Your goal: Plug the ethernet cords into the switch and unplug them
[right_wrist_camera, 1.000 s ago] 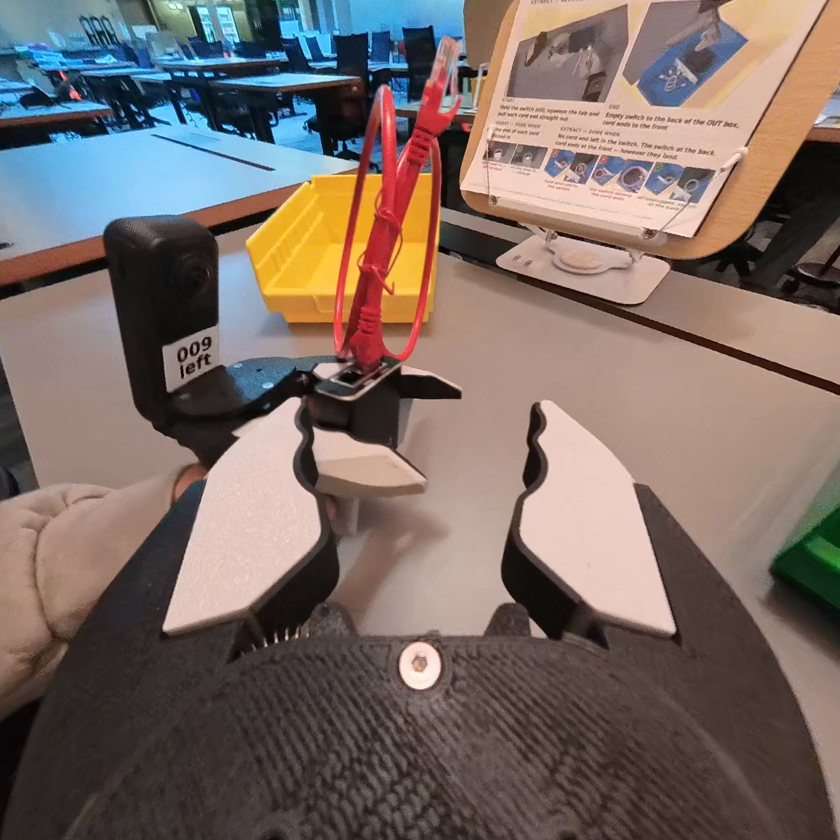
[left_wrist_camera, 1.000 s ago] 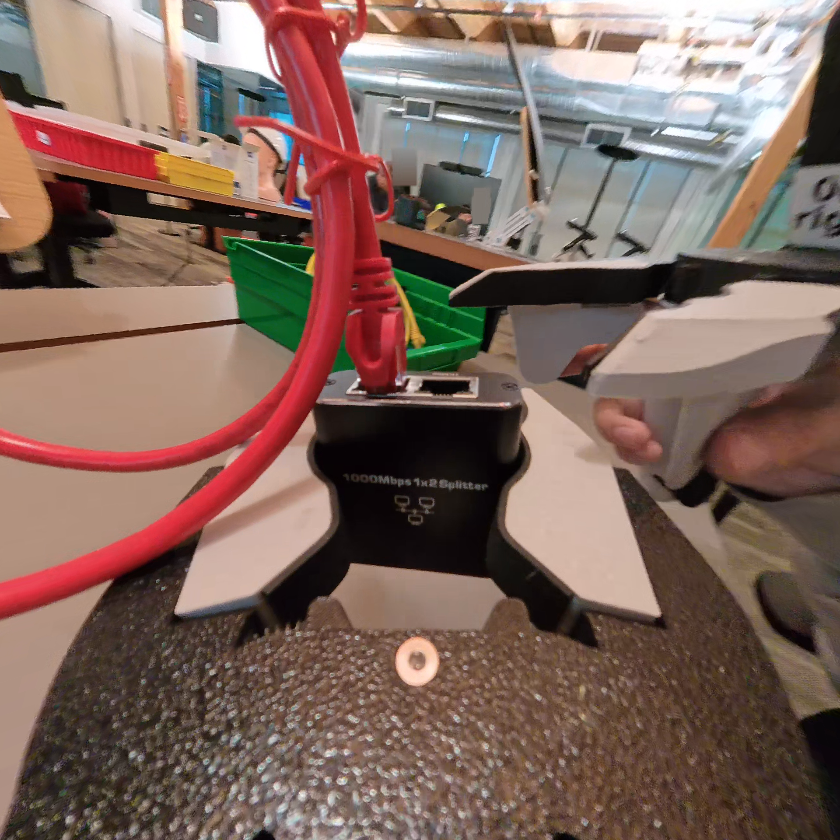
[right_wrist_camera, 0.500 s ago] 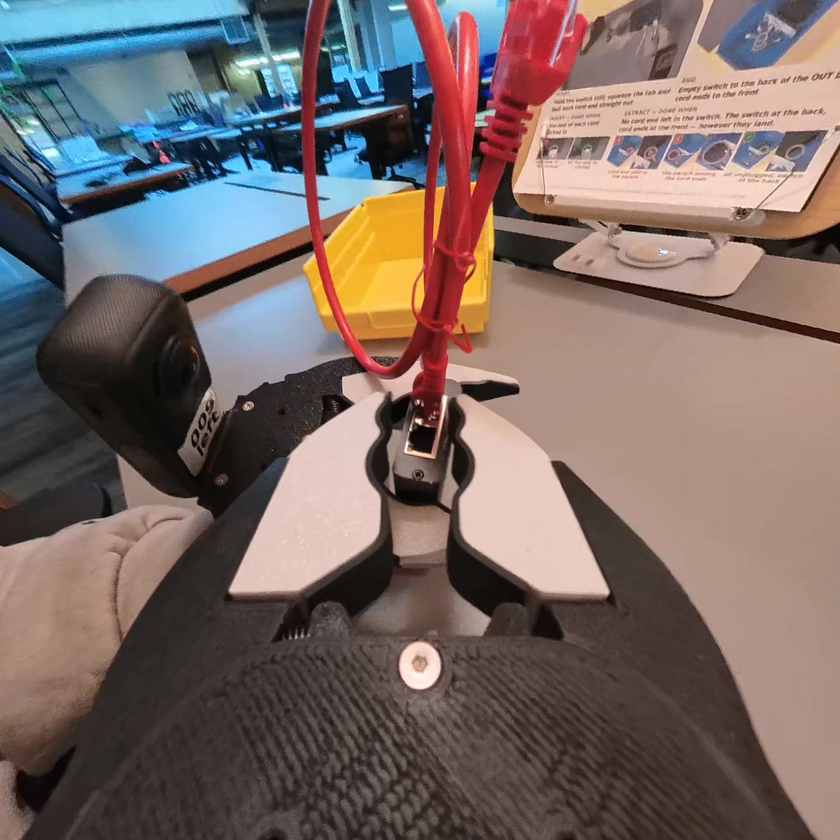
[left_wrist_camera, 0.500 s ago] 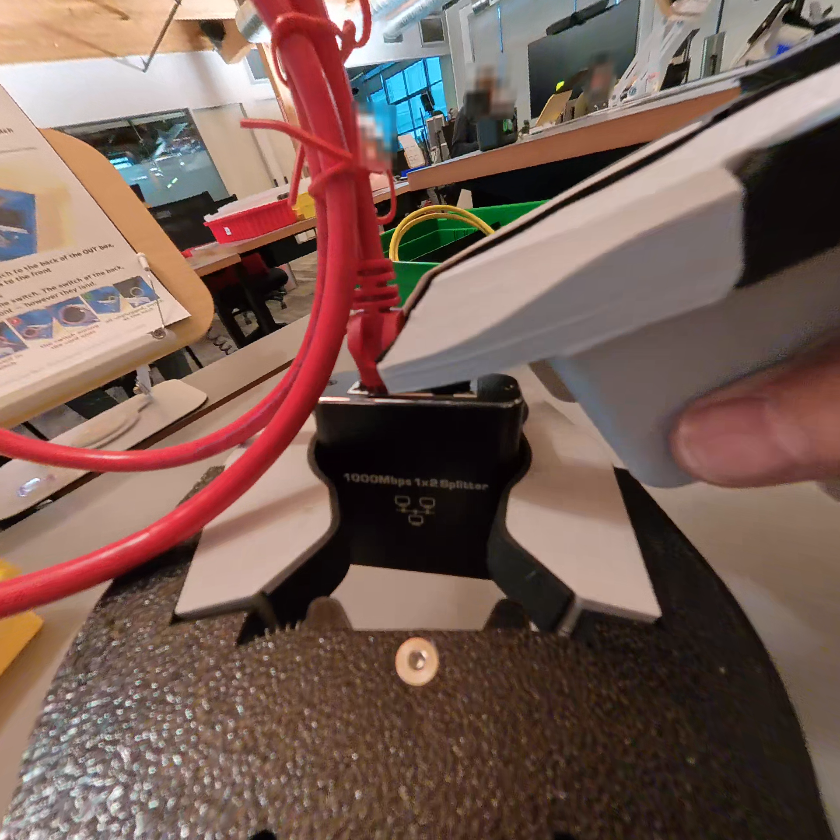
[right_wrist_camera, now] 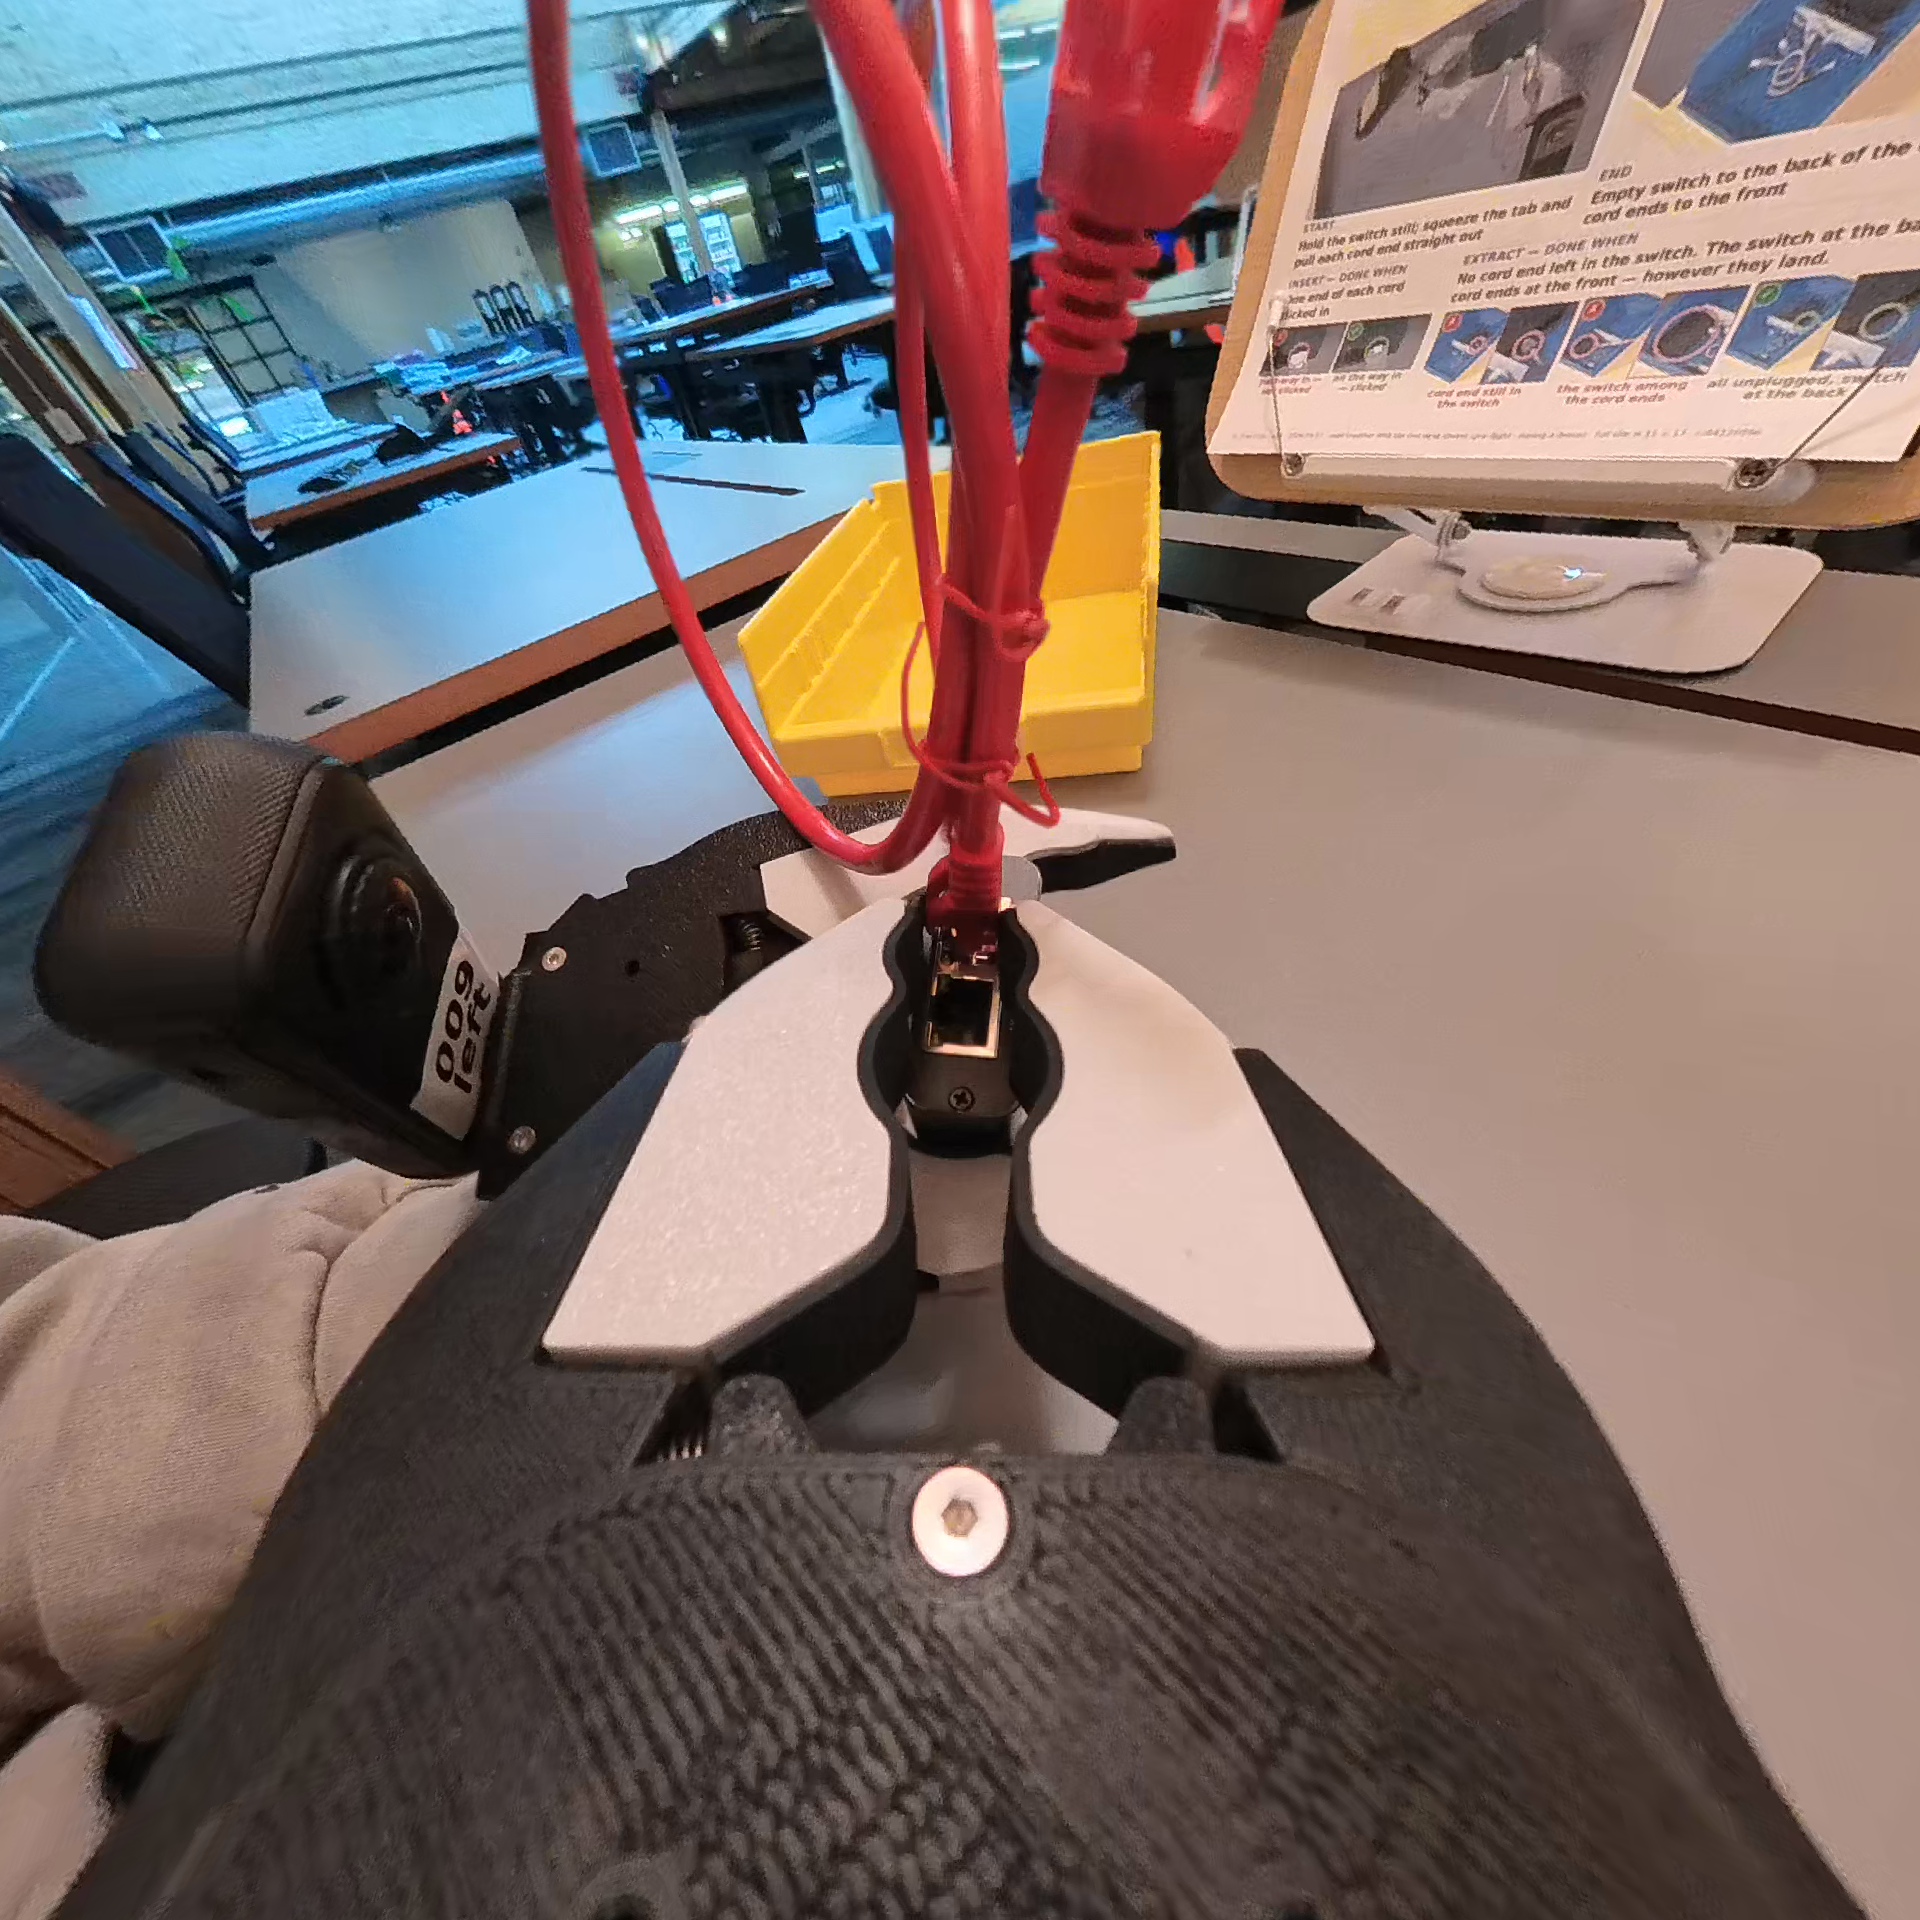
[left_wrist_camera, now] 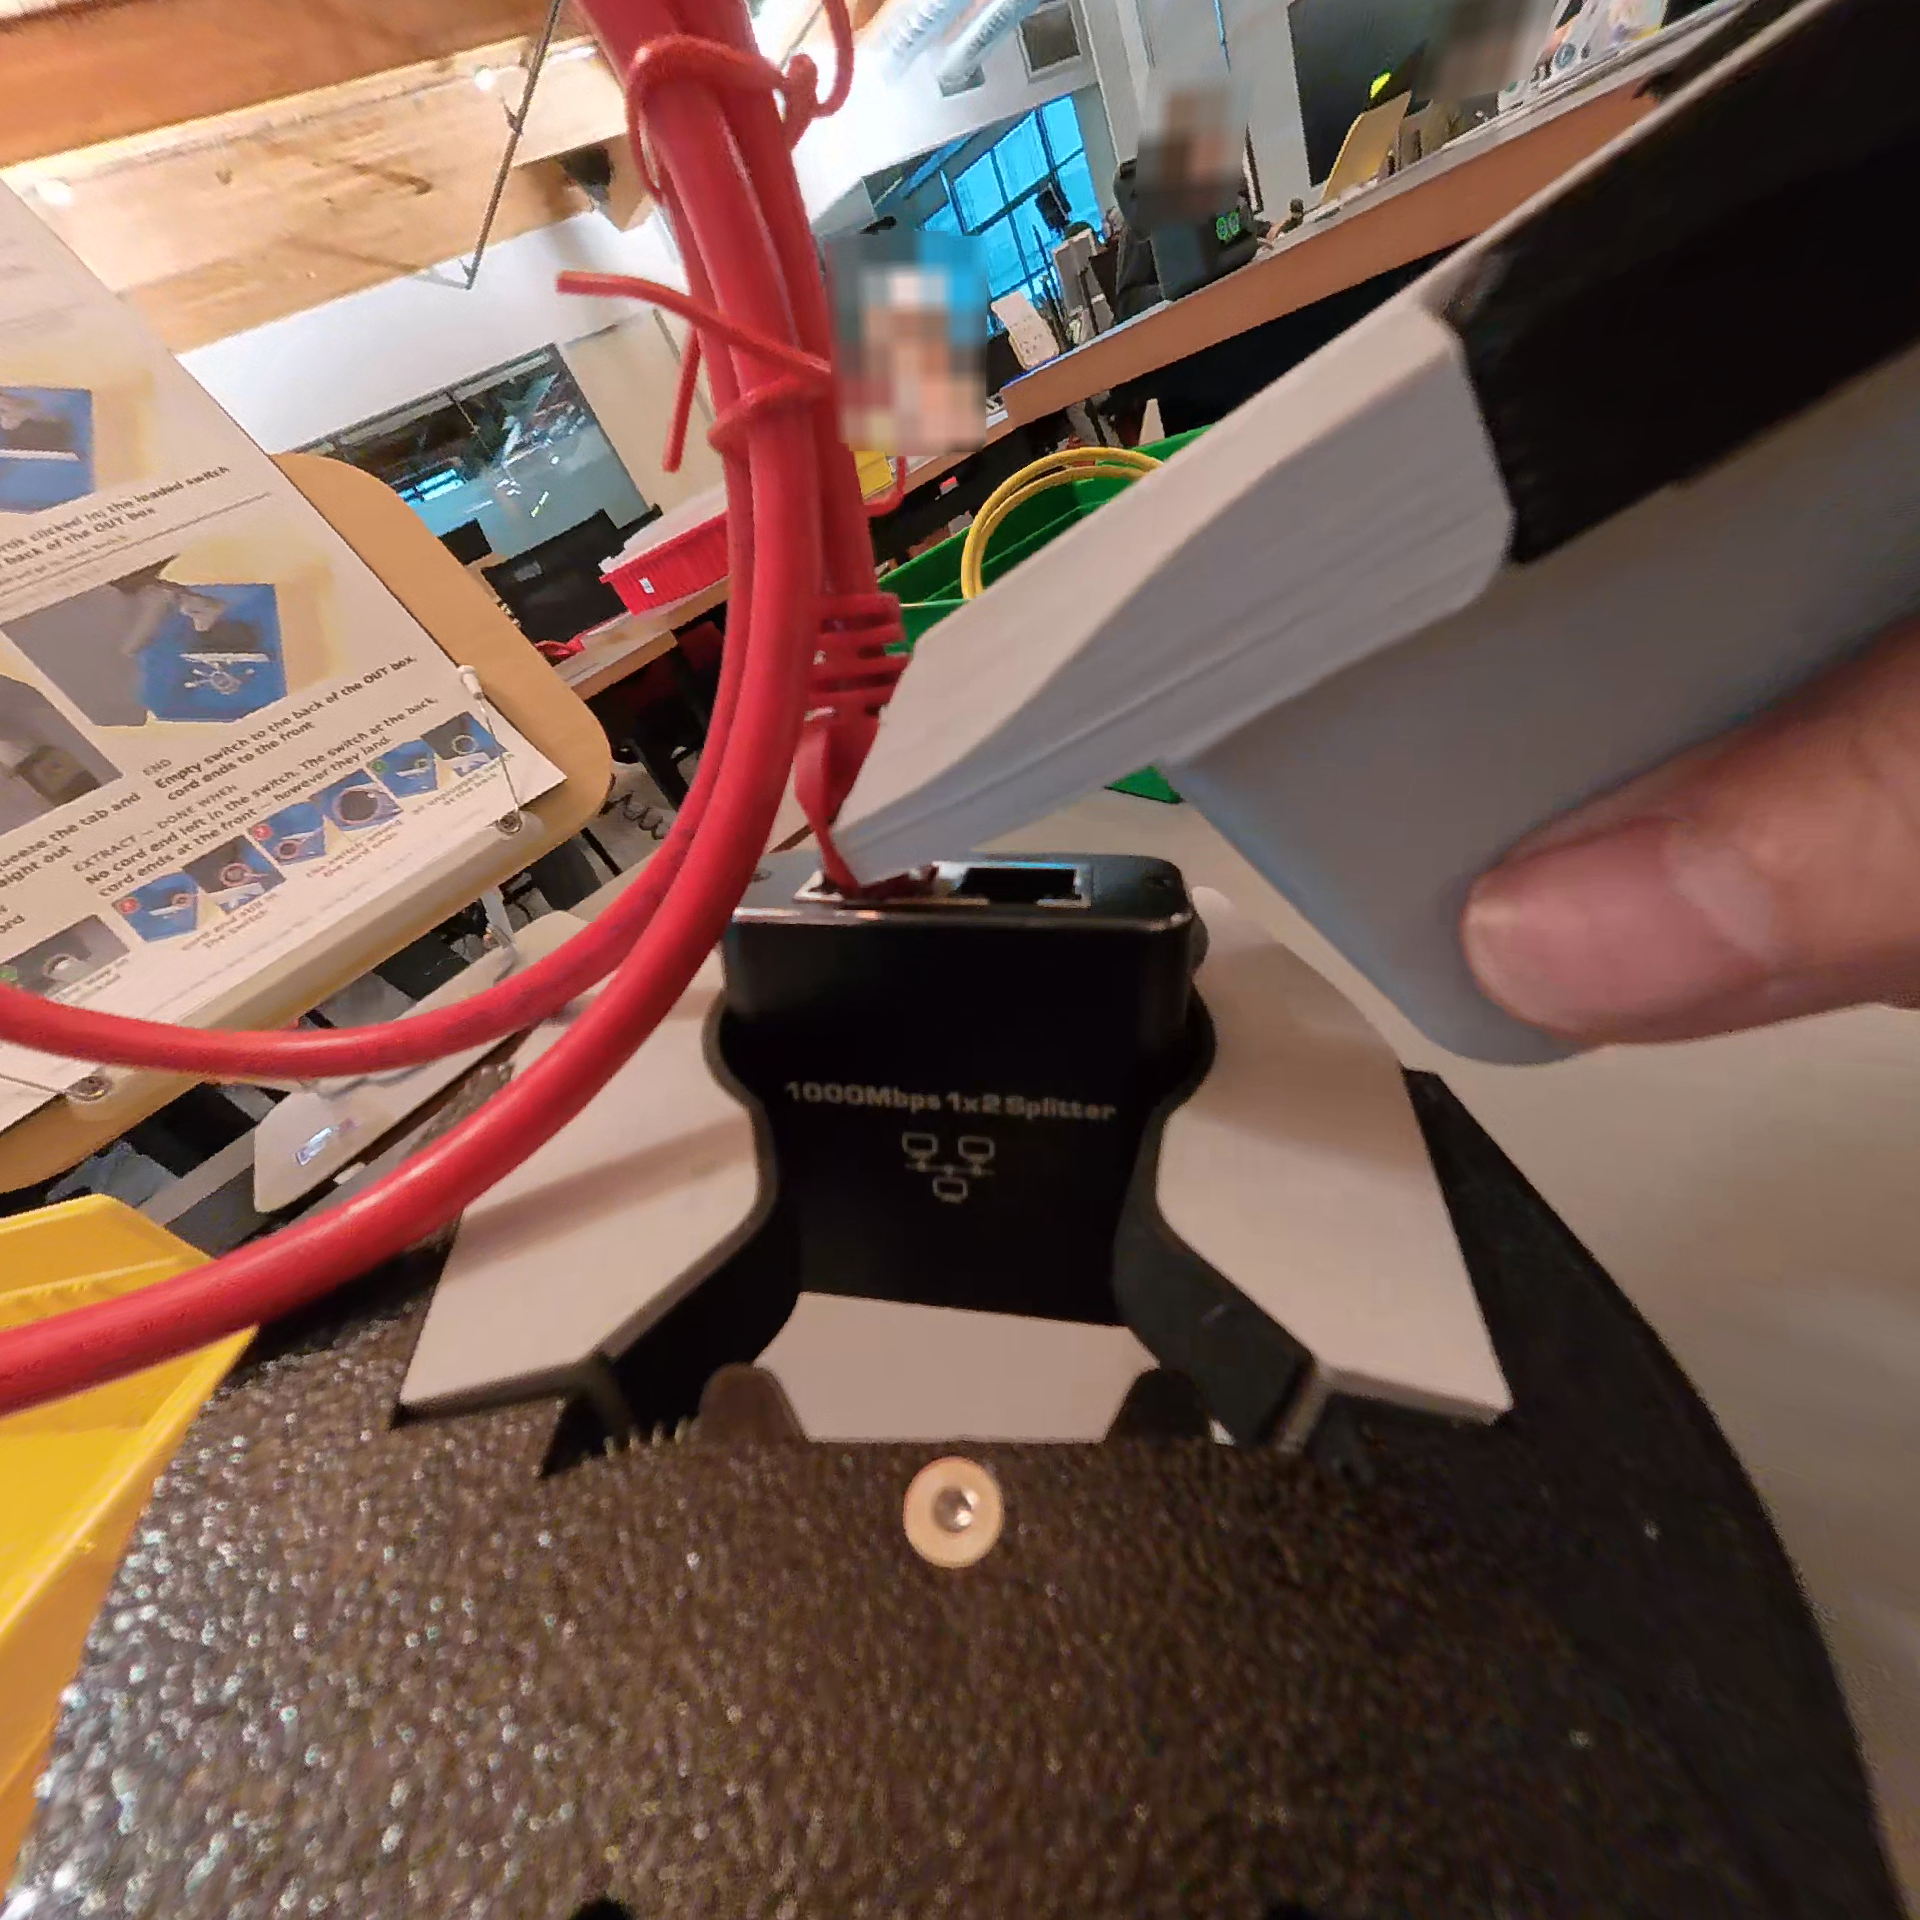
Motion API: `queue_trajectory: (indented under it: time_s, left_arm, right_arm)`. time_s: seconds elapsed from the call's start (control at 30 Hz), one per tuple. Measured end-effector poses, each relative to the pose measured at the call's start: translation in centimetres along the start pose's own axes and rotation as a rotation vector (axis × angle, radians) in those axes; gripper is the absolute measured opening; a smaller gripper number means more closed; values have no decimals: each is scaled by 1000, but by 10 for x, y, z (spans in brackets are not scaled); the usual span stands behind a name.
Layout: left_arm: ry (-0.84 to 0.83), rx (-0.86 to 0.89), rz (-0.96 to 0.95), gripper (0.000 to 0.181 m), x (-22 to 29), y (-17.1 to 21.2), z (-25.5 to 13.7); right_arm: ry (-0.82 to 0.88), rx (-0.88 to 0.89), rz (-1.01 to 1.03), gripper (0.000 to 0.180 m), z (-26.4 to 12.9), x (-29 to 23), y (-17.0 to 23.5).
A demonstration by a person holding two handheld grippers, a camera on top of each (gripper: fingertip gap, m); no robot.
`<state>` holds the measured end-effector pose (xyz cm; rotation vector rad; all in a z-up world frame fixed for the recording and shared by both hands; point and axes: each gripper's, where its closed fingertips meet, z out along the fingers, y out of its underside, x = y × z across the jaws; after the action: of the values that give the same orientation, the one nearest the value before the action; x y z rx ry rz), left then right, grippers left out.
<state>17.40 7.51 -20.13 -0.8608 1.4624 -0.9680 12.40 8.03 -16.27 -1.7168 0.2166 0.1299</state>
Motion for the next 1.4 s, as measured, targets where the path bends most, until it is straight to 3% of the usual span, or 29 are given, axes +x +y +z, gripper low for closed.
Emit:
queue_trajectory:
  time_s: [0.57,1.17,1.4]
  left_arm:
    - [-75,-34,83,74,-5,4,1]
    - [-39,-48,30,75,0,11,5]
    - [-63,-76,42,75,-1,17,6]
  right_arm:
    - [44,-40,-130,14,3,1,3]
    - [20,-32,-2,18,10,12,8]
    - [57,-81,-46,15,10,12,12]
